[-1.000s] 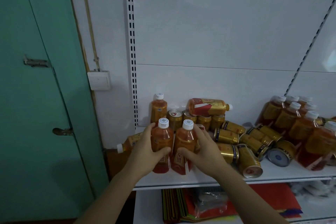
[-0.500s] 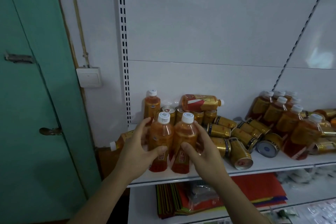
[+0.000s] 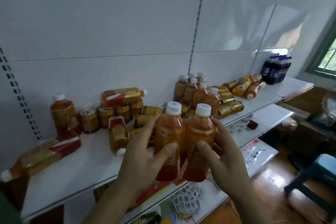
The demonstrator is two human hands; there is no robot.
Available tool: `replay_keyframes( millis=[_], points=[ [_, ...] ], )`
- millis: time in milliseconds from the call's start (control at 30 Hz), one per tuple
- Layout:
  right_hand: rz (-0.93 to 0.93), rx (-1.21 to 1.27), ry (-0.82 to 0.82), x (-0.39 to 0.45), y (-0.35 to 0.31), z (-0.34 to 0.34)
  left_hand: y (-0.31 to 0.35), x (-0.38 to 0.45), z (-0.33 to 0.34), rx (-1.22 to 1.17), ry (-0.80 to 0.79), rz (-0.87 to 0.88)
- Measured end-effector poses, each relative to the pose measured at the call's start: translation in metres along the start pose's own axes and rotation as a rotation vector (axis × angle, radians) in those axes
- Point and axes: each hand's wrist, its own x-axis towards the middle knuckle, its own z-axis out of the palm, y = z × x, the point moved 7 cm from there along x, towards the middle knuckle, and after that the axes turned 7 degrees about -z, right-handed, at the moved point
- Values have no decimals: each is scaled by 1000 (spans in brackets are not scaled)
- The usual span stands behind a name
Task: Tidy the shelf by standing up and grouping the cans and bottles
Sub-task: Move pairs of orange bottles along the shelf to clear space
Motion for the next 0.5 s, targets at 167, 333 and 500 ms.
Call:
replay_keyframes(
  millis=[167,333,500],
  points=[
    [45,-19,123,-10,27,-103,34,21,111,-23,-67,49],
    [69,-81,169,-15,59,-220,73,41,237,-44,-158,115],
    [117,-99,242,-17,110,-316,89,63,346,-72,-231,99]
  ],
)
